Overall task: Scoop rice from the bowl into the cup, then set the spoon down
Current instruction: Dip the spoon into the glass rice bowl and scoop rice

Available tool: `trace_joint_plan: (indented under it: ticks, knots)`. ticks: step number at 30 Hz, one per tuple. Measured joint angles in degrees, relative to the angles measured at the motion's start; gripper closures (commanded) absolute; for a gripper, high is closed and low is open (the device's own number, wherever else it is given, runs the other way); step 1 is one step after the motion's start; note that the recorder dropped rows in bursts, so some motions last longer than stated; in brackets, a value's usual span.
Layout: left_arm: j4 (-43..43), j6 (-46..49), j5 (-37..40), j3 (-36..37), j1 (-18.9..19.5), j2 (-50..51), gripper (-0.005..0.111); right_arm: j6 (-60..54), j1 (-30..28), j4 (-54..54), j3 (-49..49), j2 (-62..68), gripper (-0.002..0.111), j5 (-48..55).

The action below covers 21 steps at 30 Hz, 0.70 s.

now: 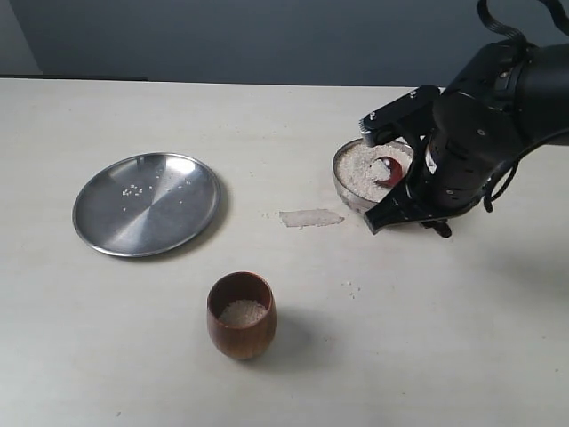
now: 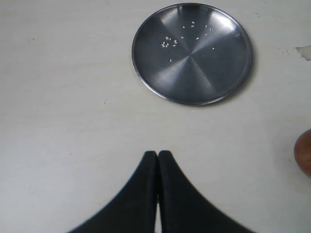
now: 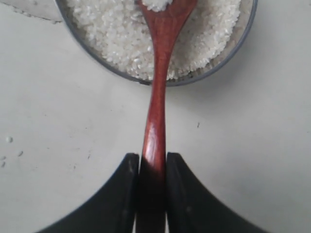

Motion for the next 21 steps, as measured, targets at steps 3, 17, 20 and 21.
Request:
trace_joint_plan:
  ticks: [3, 17, 20, 21]
  knots:
    - [0.00, 0.00, 0.00, 0.00, 0.00, 0.00, 0.106, 1.13, 0.00, 1.72, 0.00, -0.55, 0.109, -0.21]
    - [0.00, 0.00, 0.00, 0.00, 0.00, 0.00, 0.106, 2.72, 0.00, 5.81, 0.00, -1.90, 0.109, -0.45]
    - [0.00, 0.00, 0.00, 0.00, 0.00, 0.00, 0.106, 3.22, 0.00, 7.50, 0.00, -1.90, 0.109, -0.84]
    - [0.00, 0.00, 0.00, 0.00, 0.00, 0.00, 0.106, 3.49, 0.00, 8.34, 0.00, -1.90, 0.109, -1.36]
